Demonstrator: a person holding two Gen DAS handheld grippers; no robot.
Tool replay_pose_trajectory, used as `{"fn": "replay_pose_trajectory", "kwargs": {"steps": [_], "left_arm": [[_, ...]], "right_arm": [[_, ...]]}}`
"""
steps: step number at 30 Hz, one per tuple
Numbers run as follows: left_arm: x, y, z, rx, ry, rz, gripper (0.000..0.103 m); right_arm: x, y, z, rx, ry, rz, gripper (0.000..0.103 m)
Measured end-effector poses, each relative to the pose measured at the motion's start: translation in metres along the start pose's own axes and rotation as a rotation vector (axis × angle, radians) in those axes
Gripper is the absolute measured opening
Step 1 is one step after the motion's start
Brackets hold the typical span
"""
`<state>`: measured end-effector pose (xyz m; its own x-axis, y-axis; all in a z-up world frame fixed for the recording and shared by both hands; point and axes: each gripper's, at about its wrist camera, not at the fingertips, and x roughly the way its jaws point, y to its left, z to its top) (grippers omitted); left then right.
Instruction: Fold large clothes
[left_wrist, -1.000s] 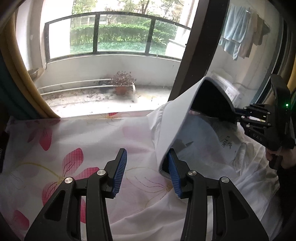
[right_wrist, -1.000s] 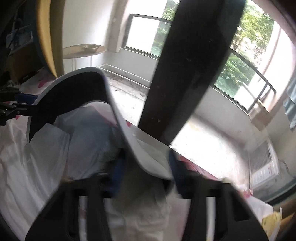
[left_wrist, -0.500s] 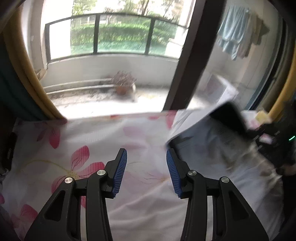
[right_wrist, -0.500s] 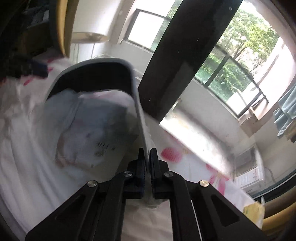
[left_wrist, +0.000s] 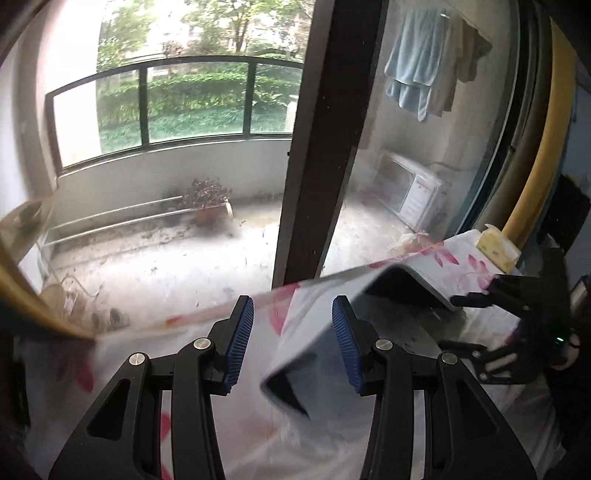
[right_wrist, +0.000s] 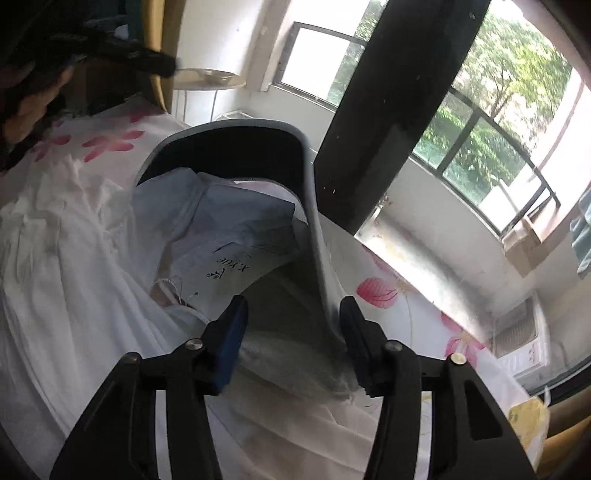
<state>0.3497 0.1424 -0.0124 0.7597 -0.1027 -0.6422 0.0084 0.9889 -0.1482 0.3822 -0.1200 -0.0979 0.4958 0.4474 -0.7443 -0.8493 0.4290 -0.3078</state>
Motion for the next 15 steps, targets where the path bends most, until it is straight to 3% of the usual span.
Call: {"fn": "replay_pose_trajectory", "kwargs": {"steps": [4, 9, 12, 15], "left_arm": [[0.035, 0.017, 0.005, -0.053, 0.055, -0.017, 0.047], [0.051, 0.016, -0.008, -0.039, 0.1, -0.066, 0.047], [0.055, 0.012, -0.021, -0.028, 0.135, -0.088, 0.047], [0.057, 0.013, -0.035, -0.003, 0.174, -0.094, 0.047]], "right_arm": [[-0.007, -0.018, -0.003, 0.057, -0.017, 0.012, 0.052], [-0.02, -0.055, 0.004, 0.21, -0.095, -0.012, 0.054], [-0.008, -0.064, 0.013, 0.238, -0.071, -0.043, 0.057], [0.012, -0.062, 0.018, 0.251, -0.03, -0.007, 0.058]]}}
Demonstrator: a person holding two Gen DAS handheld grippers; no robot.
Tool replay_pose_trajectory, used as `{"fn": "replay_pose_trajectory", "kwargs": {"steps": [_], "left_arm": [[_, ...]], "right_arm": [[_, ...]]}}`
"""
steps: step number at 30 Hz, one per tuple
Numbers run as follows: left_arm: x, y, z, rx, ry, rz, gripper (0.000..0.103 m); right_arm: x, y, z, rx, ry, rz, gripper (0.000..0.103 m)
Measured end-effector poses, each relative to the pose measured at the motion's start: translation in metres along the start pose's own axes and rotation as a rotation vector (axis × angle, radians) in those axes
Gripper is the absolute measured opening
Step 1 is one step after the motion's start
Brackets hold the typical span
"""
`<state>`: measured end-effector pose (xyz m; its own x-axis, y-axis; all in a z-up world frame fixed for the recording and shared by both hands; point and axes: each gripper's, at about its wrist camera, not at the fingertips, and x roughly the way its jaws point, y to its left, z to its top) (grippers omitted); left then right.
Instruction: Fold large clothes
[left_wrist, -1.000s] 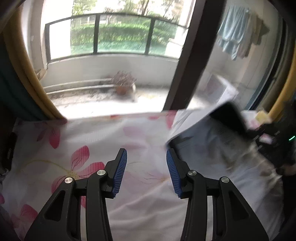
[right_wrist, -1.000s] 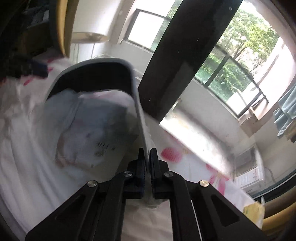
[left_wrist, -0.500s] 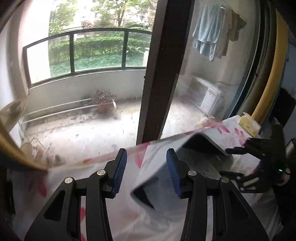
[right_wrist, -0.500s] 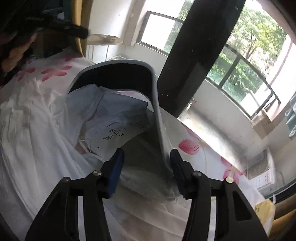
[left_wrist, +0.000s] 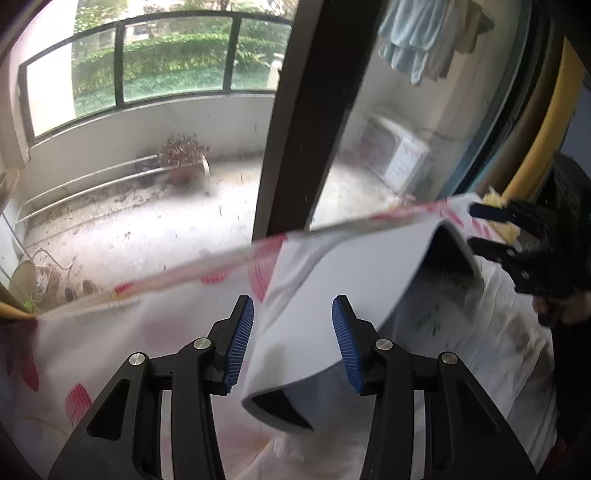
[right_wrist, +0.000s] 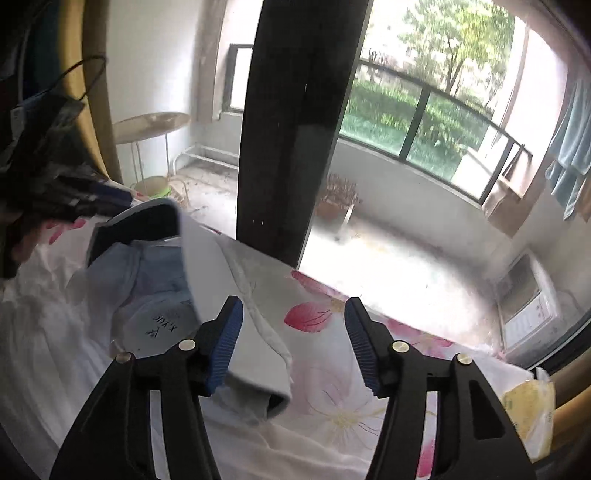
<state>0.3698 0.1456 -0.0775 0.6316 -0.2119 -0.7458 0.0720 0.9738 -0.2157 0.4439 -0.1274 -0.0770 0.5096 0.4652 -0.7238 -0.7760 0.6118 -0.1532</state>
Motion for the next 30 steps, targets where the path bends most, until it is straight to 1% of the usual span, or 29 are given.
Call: {"fn": "replay_pose_trajectory", "kwargs": {"steps": [3, 4, 6, 8, 10, 12, 15, 16, 17, 19, 20, 21, 22, 23, 24, 25, 26, 27, 28, 30], "left_arm": [[0.002, 0.0, -0.011, 0.025, 0.032, -0.004, 0.05], [0.002, 0.0, -0.015, 0.036, 0.043, 0.0, 0.053], [0.005, 0.004, -0.022, 0.049, 0.067, 0.002, 0.055], [0.005, 0.009, -0.025, 0.048, 0.083, -0.001, 0.058], [0.01, 0.015, -0.029, 0.043, 0.118, -0.007, 0.059], [0.008, 0.015, -0.029, 0.064, 0.106, -0.014, 0.06], [0.009, 0.014, -0.031, 0.084, 0.113, -0.011, 0.061], [0.01, 0.014, -0.031, 0.088, 0.113, -0.009, 0.061], [0.01, 0.013, -0.032, 0.094, 0.111, -0.008, 0.061], [0.011, 0.014, -0.033, 0.102, 0.104, -0.01, 0.061], [0.012, 0.012, -0.032, 0.103, 0.101, -0.01, 0.061], [0.012, 0.011, -0.032, 0.107, 0.098, -0.008, 0.061], [0.012, 0.01, -0.032, 0.11, 0.095, -0.008, 0.056], [0.012, 0.008, -0.032, 0.112, 0.089, -0.015, 0.045], [0.011, 0.007, -0.032, 0.117, 0.074, -0.002, 0.039], [0.008, 0.006, -0.032, 0.12, 0.056, 0.012, 0.029], [0.006, 0.005, -0.03, 0.121, 0.046, 0.015, 0.022], [0.002, 0.004, -0.029, 0.122, 0.03, 0.016, 0.019], [-0.004, 0.002, -0.029, 0.128, 0.001, 0.021, 0.014], [-0.017, -0.003, -0.029, 0.15, -0.053, 0.036, 0.014]], "right_arm": [[0.019, 0.008, -0.004, -0.009, 0.057, 0.045, 0.063], [0.022, 0.006, -0.007, -0.018, 0.074, 0.051, 0.064], [0.03, 0.009, -0.014, -0.038, 0.113, 0.054, 0.07], [0.034, 0.005, -0.018, -0.03, 0.137, 0.063, 0.071], [0.038, 0.0, -0.022, -0.009, 0.157, 0.087, 0.073], [0.041, -0.008, -0.026, 0.027, 0.169, 0.12, 0.073], [0.045, -0.017, -0.028, 0.087, 0.179, 0.185, 0.073], [0.049, -0.018, -0.029, 0.108, 0.189, 0.227, 0.073], [0.048, -0.018, -0.029, 0.115, 0.18, 0.242, 0.073], [0.045, -0.016, -0.033, 0.101, 0.167, 0.26, 0.057], [0.042, -0.013, -0.034, 0.091, 0.164, 0.253, 0.032], [0.038, -0.011, -0.034, 0.073, 0.154, 0.24, 0.019], [0.035, -0.009, -0.035, 0.057, 0.143, 0.229, 0.018], [0.03, -0.005, -0.034, 0.03, 0.114, 0.196, 0.014], [0.027, -0.003, -0.034, 0.015, 0.1, 0.173, 0.012], [0.024, 0.001, -0.031, -0.012, 0.078, 0.138, 0.012], [0.02, 0.004, -0.029, -0.031, 0.057, 0.115, 0.011], [0.013, 0.007, -0.026, -0.053, 0.03, 0.086, 0.011], [0.013, 0.007, -0.023, -0.064, 0.016, 0.076, 0.011], [0.002, 0.011, -0.019, -0.098, -0.037, 0.037, 0.011]]}}
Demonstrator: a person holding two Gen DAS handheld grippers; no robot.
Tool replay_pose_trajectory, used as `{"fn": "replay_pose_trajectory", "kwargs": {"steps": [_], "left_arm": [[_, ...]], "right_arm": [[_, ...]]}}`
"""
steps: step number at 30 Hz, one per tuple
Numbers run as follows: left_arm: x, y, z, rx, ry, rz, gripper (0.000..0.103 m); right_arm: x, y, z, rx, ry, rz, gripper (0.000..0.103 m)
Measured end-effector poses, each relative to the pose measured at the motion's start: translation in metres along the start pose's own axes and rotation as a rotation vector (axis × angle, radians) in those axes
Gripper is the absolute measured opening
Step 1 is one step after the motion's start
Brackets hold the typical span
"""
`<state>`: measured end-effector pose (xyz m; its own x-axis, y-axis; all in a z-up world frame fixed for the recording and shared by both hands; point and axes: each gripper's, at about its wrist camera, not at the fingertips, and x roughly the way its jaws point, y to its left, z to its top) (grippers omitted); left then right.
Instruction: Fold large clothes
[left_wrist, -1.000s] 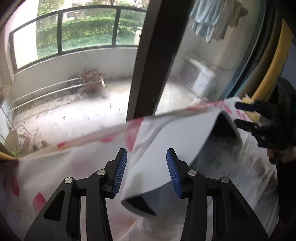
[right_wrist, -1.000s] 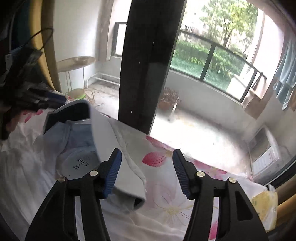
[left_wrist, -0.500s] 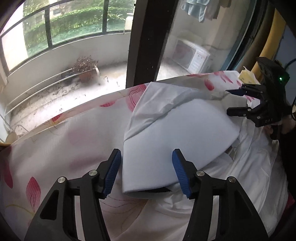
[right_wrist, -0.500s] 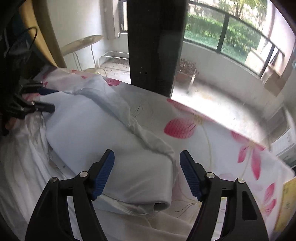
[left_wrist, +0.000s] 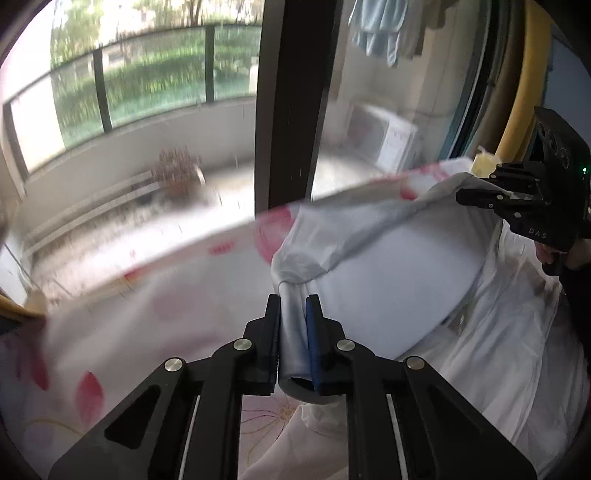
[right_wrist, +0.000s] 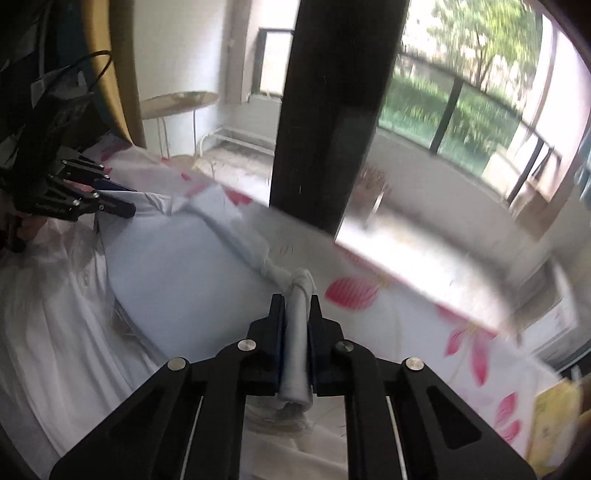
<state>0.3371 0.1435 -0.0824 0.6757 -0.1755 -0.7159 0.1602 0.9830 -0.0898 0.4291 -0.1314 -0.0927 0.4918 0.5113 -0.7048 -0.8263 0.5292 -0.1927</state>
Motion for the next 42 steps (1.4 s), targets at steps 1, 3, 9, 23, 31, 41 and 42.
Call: {"fn": "replay_pose_trajectory", "kwargs": {"steps": [1, 3, 9, 23, 31, 41, 42], "left_arm": [[-0.007, -0.004, 0.0, 0.013, -0.028, 0.01, 0.014], [-0.018, -0.009, -0.003, 0.034, -0.07, 0.03, 0.014], [-0.045, -0.024, -0.016, 0.042, -0.183, 0.038, 0.014], [-0.067, -0.053, -0.041, 0.102, -0.247, 0.1, 0.018], [-0.048, -0.043, -0.026, 0.069, -0.111, -0.017, 0.048], [-0.036, -0.037, -0.026, 0.104, -0.158, 0.118, 0.014], [-0.037, -0.04, -0.028, 0.112, -0.166, 0.124, 0.014]], "right_arm": [[-0.005, 0.002, 0.002, -0.015, -0.024, -0.022, 0.011], [-0.012, 0.007, 0.001, -0.033, -0.057, -0.033, 0.012], [-0.026, 0.014, -0.009, -0.028, -0.071, -0.008, 0.024], [-0.044, 0.05, -0.041, -0.175, -0.082, -0.137, 0.015], [-0.039, 0.051, -0.026, -0.218, -0.101, -0.3, 0.013], [-0.02, 0.055, -0.019, -0.277, -0.129, -0.347, 0.013], [-0.02, 0.056, -0.021, -0.276, -0.124, -0.334, 0.013]]}}
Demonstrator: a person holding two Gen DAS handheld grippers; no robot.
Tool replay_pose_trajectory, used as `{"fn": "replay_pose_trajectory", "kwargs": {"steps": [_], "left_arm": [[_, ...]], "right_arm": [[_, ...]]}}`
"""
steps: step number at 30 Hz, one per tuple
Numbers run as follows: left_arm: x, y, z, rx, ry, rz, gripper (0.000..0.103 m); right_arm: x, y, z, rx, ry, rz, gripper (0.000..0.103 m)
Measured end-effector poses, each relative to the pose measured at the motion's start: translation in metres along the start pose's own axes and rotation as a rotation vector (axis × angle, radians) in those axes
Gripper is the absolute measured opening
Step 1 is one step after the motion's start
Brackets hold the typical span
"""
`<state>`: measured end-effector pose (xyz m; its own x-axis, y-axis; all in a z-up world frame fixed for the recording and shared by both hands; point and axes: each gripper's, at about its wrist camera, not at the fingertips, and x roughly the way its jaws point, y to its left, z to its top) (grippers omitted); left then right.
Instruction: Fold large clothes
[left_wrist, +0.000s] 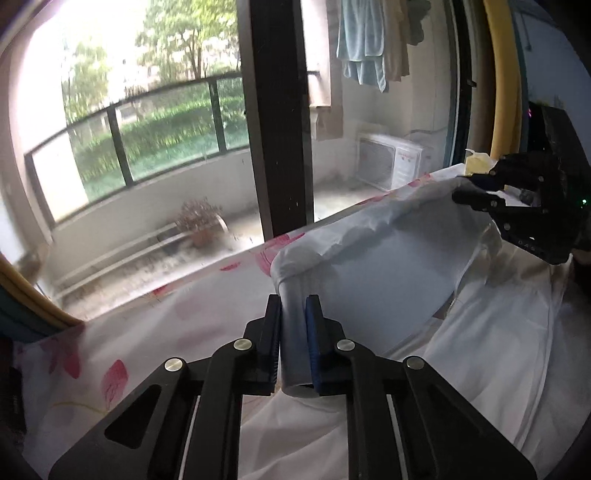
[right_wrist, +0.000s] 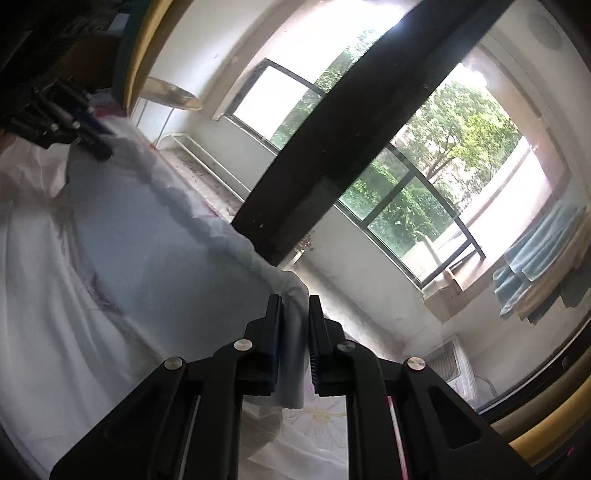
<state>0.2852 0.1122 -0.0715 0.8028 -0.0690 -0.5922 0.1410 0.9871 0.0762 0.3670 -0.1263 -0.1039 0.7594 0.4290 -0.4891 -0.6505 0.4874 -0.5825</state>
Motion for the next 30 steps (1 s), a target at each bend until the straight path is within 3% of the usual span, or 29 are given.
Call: {"fn": "replay_pose_trajectory", "kwargs": {"steps": [6, 14, 30], "left_arm": [[-0.026, -0.015, -0.008, 0.051, -0.068, 0.03, 0.014], [-0.054, -0.026, -0.019, 0.07, -0.045, -0.044, 0.014], [-0.095, -0.044, -0.068, 0.04, 0.037, -0.119, 0.014]], "right_arm": [[-0.021, -0.008, -0.008, 0.05, -0.012, 0.058, 0.016], [-0.054, -0.017, -0.023, 0.172, -0.017, 0.213, 0.016], [-0.086, 0.001, -0.051, 0.189, 0.065, 0.267, 0.02]]}}
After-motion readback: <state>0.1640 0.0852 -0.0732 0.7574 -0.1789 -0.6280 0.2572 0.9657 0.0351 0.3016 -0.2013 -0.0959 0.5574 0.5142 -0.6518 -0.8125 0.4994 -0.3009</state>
